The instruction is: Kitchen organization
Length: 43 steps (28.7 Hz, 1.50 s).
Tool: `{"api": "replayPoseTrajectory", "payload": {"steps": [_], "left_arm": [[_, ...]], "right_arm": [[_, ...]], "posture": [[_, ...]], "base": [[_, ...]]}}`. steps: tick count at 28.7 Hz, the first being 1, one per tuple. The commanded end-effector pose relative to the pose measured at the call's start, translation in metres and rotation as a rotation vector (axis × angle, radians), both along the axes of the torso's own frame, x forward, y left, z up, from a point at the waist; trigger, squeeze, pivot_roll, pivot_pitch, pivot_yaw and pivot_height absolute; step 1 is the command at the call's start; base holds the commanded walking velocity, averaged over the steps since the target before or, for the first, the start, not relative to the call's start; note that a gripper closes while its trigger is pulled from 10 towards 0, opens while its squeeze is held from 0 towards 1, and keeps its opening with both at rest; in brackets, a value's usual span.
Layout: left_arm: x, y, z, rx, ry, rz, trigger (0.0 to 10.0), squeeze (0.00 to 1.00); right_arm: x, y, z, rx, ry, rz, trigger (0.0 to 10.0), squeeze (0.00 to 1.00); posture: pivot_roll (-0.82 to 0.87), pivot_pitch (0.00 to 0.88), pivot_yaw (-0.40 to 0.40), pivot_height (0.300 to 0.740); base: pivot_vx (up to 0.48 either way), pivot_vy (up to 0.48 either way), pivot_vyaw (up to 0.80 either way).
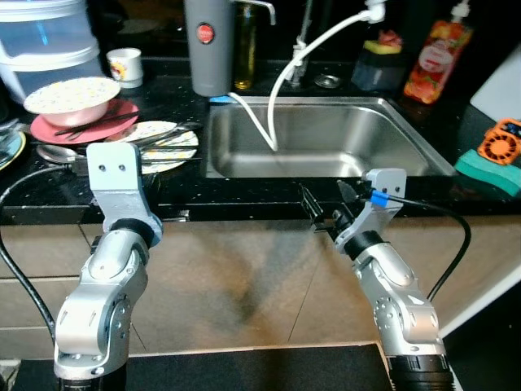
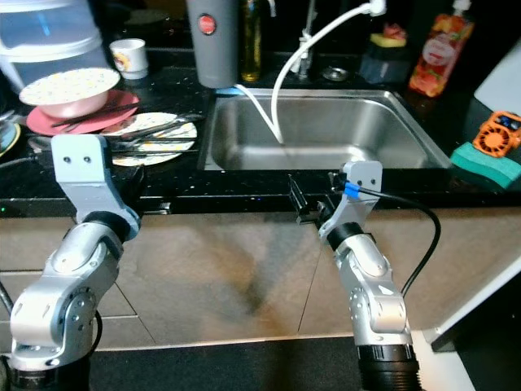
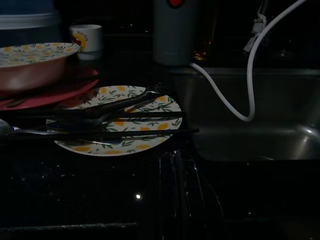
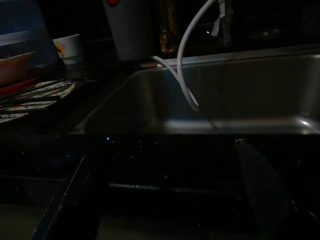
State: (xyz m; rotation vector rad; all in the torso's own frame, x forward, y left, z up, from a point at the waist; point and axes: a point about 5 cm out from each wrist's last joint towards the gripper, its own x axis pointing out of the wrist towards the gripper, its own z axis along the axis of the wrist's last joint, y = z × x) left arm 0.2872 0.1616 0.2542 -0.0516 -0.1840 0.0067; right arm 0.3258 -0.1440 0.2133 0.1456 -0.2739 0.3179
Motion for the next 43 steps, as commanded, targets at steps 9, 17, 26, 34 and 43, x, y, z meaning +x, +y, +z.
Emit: {"api": "replayPoseTrajectory", "payload": {"steps": [9, 17, 26, 34, 43], "left_arm": [[-0.0017, 0.0082, -0.0043, 0.032, 0.021, 0.027, 10.0, 0.0], [-0.0015, 0.0073, 0.0017, 0.082, -0.023, 0.022, 10.0, 0.0], [-0.0034, 0.0064, 0.0021, 0.07, -0.034, 0.018, 10.0, 0.0], [-0.0041, 0.0044, 0.0035, 0.073, -0.048, 0.003, 10.0, 0.0], [-0.0053, 0.0037, 0.0047, 0.072, -0.052, 0.0, 10.0, 0.0]], "right_arm": [[-0.0019, 0.0062, -0.0032, 0.008, 0.013, 0.025, 10.0, 0.0], [-0.0021, 0.0051, -0.0025, 0.012, 0.008, 0.022, 10.0, 0.0], [-0.0027, 0.0082, 0.0014, 0.001, -0.006, 0.041, 10.0, 0.0], [-0.0031, 0.0097, 0.0039, -0.006, -0.016, 0.051, 10.0, 0.0], [-0.0033, 0.0105, 0.0046, -0.008, -0.017, 0.055, 10.0, 0.0]], "posture": [[-0.04, 0.116, -0.037, 0.74], [-0.04, 0.106, -0.036, 0.74], [-0.04, 0.09, -0.034, 0.74], [-0.04, 0.078, -0.035, 0.74], [-0.04, 0.083, -0.038, 0.74]], "base": [[0.0, 0.0, 0.0], [0.0, 0.0, 0.0], [0.202, 0.0, 0.0], [0.472, 0.0, 0.0], [0.468, 0.0, 0.0]]}}
